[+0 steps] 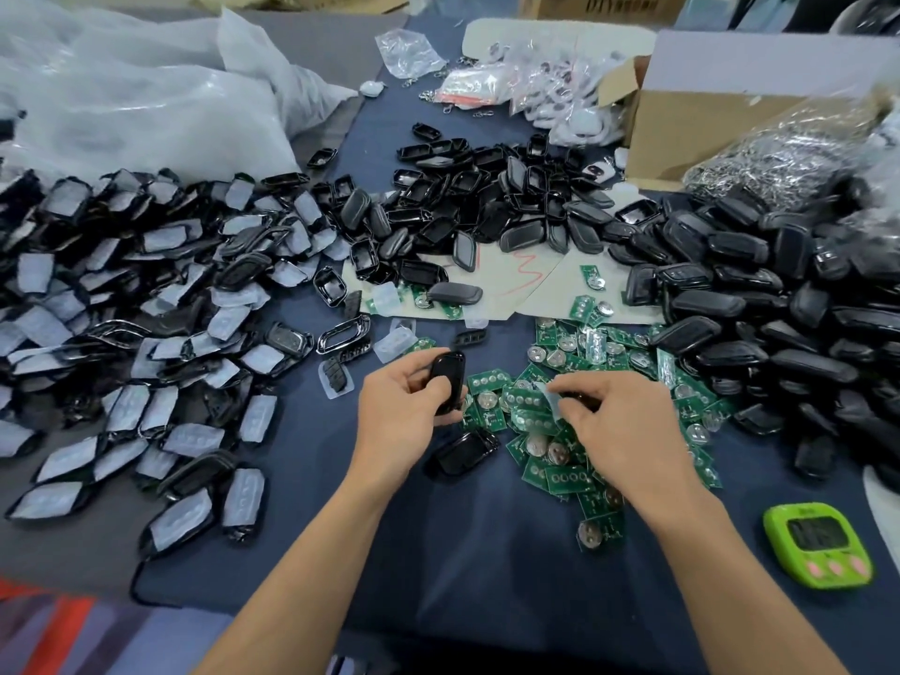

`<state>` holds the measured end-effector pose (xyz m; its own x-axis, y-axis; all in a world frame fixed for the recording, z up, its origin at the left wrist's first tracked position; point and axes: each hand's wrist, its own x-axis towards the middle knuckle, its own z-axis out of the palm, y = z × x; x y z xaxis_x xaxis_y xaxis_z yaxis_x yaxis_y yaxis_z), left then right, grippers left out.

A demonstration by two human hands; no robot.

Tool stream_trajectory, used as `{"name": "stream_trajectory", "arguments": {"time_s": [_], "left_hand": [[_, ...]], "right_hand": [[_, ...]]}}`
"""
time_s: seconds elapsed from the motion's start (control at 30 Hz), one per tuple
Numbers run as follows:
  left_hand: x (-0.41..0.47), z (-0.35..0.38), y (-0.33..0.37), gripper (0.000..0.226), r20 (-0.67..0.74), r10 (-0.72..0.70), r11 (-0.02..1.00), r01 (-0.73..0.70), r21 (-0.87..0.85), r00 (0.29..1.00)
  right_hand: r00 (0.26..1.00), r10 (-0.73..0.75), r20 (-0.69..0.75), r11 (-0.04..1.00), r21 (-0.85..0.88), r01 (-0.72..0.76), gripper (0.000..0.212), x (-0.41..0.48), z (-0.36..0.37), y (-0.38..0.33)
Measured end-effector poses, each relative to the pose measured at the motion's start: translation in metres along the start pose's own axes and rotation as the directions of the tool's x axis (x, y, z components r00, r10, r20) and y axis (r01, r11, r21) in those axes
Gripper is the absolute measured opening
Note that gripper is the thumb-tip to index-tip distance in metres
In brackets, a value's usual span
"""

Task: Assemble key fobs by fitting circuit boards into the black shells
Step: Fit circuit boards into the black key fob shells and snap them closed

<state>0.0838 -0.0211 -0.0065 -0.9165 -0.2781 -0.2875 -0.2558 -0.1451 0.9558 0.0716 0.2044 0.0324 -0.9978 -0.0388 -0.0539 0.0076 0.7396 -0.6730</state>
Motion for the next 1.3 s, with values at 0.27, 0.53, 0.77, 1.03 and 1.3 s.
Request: {"name": "stream_trajectory", "arguments": {"time_s": [0.27, 0.53, 0.77, 1.03, 1.3], "left_hand": [[-0.001, 0.000, 0.001, 0.040, 0.012, -0.009, 0.999, 0.008, 0.048, 1.000], [-0.007, 0.006, 0.008, 0.034, -0.051, 0.000, 1.000, -0.001, -0.026, 0.999], [-0.017, 0.019, 0.017, 0.030, -0.094, 0.040, 0.999, -0.042, -0.012, 0.995], [-0.031, 0.038, 0.024, 0.031, 0.024, 0.067, 0.997, -0.067, -0.030, 0.997], [-0.027, 0.031, 0.024, 0.030, -0.079, 0.047, 0.997, -0.043, 0.058, 0.996]], "right_hand": [[0.949, 0.287, -0.133, 0.847, 0.498, -0.186, 0.031, 0.007, 0.002, 0.004], [0.934, 0.357, 0.027, 0.485, 0.849, -0.210, 0.029, 0.005, 0.004, -0.007], [0.953, 0.251, 0.169, 0.398, 0.879, -0.261, 0.021, 0.006, 0.006, -0.032], [0.963, 0.100, 0.251, 0.666, 0.702, -0.252, 0.062, -0.001, 0.027, -0.048], [0.997, 0.068, 0.045, 0.872, 0.482, -0.081, 0.035, 0.004, 0.024, -0.033]]}}
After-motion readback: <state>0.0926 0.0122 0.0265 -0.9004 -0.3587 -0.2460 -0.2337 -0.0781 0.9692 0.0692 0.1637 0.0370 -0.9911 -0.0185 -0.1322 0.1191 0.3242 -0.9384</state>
